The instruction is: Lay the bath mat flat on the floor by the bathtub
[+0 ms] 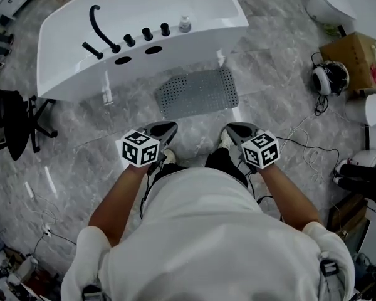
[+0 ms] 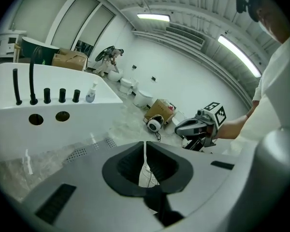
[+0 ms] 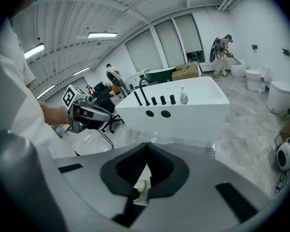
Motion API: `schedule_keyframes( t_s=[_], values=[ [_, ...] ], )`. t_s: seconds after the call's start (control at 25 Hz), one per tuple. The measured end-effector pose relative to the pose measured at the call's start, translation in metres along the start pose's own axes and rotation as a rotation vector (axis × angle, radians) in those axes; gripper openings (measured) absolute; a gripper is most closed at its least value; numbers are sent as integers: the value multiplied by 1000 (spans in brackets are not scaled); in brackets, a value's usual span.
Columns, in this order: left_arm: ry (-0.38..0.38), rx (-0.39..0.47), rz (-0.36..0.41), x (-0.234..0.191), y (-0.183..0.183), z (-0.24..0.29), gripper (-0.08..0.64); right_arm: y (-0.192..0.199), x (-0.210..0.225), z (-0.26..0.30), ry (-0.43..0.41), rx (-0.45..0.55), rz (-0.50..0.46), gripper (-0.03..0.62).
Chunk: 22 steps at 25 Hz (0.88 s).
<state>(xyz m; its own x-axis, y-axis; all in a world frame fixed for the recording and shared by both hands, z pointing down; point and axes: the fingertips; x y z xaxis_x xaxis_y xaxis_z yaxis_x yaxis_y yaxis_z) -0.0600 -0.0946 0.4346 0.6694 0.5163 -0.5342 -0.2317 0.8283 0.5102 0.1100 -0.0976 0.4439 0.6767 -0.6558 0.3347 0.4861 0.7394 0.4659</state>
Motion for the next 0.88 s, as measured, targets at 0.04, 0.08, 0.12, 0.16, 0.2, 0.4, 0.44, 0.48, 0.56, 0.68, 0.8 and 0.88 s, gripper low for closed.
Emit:
schedule_keyframes(
  t_s=[0.04,0.08,0.12,0.16,0.2,0.4,0.44,0.48,0.56,0.68,0.8,0.88],
  values=[
    [0,1,15,7,-3,-6,29,-2,-4,-4,0,6,0,9],
    [1,3,29,14,-5,-12,29,-3,-8,-8,-2,12,1,9],
    [3,6,42,20,-7,-17,29,-4,-13,-11,-4,17,1,9],
    [7,11,51,25,-9,-22,29,-5,-18,-14,-7,20,0,9],
    [13,17,57,30,-10,-27,29,-6,-22,-16,-7,22,-5,9],
    [24,28,83,44,-6,-45,29,-11,-38,-27,2,37,-28,9],
    [21,30,90,44,-5,-48,29,-13,-40,-28,5,41,-33,9],
    [17,32,94,44,-4,-51,29,-15,-43,-29,8,46,-39,9],
    [10,36,96,44,1,-57,29,-16,-48,-31,14,55,-48,9],
    [1,41,99,45,9,-64,29,-18,-57,-34,21,69,-54,9],
    [3,37,104,48,15,-67,29,-17,-62,-37,25,72,-56,9],
    [3,36,106,50,19,-67,29,-15,-65,-37,26,70,-58,9]
  ],
)
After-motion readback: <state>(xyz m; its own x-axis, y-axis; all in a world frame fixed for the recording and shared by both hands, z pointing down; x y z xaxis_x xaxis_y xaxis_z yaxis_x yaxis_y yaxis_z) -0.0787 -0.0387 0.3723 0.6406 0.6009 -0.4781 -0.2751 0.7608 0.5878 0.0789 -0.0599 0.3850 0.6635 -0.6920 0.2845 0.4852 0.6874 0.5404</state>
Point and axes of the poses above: the fingertips, and each gripper's own axes: z forward along the fingers, x to its right, y out of its underside, and after that the axes turned 14 degrees about -x, right-handed
